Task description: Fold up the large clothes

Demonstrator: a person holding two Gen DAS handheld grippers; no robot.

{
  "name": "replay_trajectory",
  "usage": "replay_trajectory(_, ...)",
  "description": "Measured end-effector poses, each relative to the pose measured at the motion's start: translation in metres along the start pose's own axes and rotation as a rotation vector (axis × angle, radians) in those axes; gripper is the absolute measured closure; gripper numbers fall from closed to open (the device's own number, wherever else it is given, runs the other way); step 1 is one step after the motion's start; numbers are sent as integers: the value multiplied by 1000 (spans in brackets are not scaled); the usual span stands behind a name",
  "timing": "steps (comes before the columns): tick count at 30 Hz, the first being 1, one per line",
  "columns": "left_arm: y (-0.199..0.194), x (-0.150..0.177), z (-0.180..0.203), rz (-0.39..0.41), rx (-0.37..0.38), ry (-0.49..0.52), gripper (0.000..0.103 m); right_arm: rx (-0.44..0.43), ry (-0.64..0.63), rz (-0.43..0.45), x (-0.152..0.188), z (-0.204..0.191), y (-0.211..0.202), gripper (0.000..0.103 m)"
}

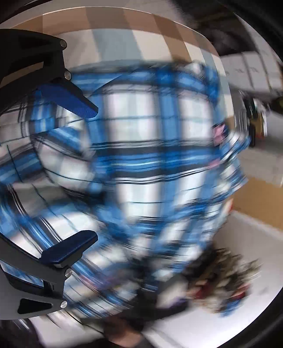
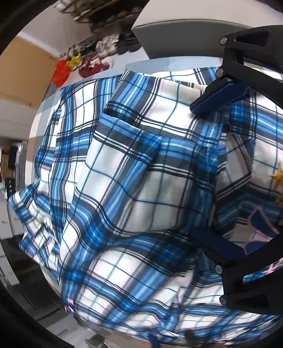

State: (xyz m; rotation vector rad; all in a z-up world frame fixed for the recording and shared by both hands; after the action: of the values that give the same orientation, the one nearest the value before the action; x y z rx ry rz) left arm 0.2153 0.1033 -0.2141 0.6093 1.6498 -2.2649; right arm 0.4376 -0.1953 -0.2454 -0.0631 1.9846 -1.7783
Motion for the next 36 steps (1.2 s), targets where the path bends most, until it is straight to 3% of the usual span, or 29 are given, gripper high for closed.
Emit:
replay_trajectory(3, -24, -70, -4, 57, 112, -171, 3, -93, 18, 74, -16, 0, -23, 0)
replay_trajectory(6, -21, -131, -11, 74, 80, -243, 2, -160, 42, 211, -48, -1, -61, 0)
replay_trajectory(8, 2, -172, -10, 33, 48, -251, 2, -193, 72, 278, -70, -1, -79, 0)
replay_trajectory(11, 47, -215, -11, -63, 36, -276, 2, -185, 67, 295, -100, 5, -77, 0)
replay_trajectory(14, 80, -241, -13, -82, -7, -282, 2, -155, 54, 286, -116, 1, -68, 0)
replay_trajectory(18, 111, -263, -26, -47, -130, -292, 2, -173, 48, 363, -131, 14, -51, 0)
replay_trajectory(19, 123, -259, -33, -84, -136, -329, 2, -191, 60, 378, -132, 19, -46, 0)
replay_trajectory(22, 151, -253, -53, -153, -57, -472, 3, -256, 98, 397, -133, 31, -30, 0)
replay_trajectory(24, 156, -256, -67, -148, -70, -525, 17, -292, 110, 398, -132, 35, -22, 0)
replay_trajectory(25, 155, -259, -69, -142, -74, -531, 37, -304, 112, 394, -130, 36, -18, 0)
replay_trajectory(26, 155, -262, -72, -134, -80, -528, 68, -314, 114, 389, -129, 37, -14, 0)
replay_trajectory(28, 154, -257, -78, -147, -113, -513, 93, -325, 119, 385, -125, 39, -9, 0)
replay_trajectory(31, 142, -253, -67, -135, -100, -488, 99, -327, 128, 385, -119, 41, -10, 0)
replay_trajectory(33, 125, -253, -53, -89, -91, -447, 100, -324, 137, 393, -115, 44, -16, 0)
replay_trajectory(36, 93, -248, -18, 3, -18, -361, 100, -321, 148, 422, -112, 45, -38, 0)
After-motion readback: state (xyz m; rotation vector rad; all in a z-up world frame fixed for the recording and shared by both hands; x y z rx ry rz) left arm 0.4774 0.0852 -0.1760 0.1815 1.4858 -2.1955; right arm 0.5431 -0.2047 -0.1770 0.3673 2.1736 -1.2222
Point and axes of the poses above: each gripper's, at about its wrist camera, not at the fingertips, and y roughly the way its jaws point, z to its right, x to its underside, the point moved 10 cm from there along y, roughly the way its jaws point, and after that the axes turned 4 degrees about -x, right-handed, at the moved point
